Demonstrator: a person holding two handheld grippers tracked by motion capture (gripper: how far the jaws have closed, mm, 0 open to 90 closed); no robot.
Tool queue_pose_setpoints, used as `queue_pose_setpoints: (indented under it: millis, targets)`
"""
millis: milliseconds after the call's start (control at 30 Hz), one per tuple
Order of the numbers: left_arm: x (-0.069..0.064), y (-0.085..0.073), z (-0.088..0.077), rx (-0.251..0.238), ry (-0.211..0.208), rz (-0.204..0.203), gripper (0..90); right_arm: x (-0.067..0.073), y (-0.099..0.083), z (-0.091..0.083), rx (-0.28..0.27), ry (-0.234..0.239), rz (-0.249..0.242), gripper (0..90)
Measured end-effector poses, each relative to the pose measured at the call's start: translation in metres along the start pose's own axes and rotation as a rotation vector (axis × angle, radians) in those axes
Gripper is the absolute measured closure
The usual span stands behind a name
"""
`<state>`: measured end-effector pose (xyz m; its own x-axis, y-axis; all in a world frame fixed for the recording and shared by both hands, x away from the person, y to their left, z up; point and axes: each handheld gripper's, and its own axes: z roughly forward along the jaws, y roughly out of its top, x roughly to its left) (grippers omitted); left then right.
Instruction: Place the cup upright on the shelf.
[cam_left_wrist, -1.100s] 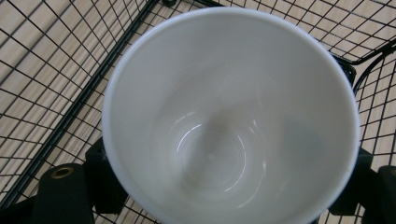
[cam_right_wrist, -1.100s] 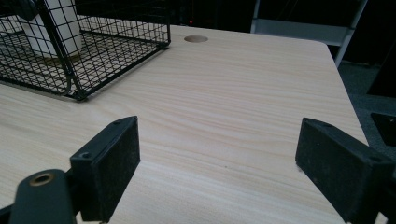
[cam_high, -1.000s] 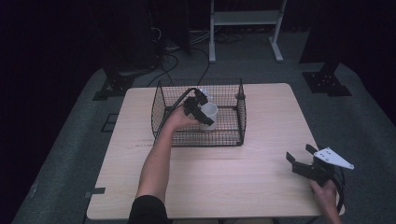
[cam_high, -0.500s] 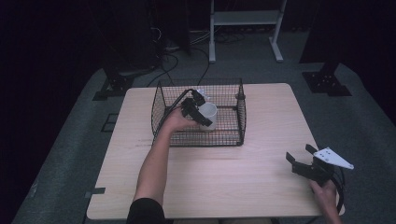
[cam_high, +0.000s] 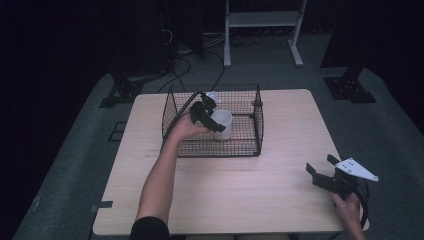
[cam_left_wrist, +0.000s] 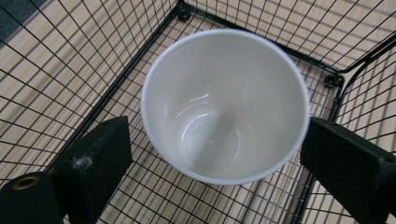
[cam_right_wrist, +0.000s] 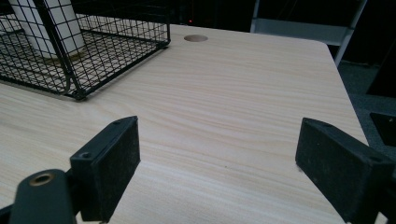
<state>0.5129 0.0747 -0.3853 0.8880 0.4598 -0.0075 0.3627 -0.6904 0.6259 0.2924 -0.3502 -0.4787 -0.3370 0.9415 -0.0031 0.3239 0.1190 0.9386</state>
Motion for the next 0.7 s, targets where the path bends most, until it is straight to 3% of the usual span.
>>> queue_pose_setpoints:
  millis: [700]
  targets:
    - [-0.016, -0.001, -0.044, -0.055, 0.049, 0.053, 7.8, 0.0, 0.0, 0.0, 0.0, -0.006, 0.003, 13.0]
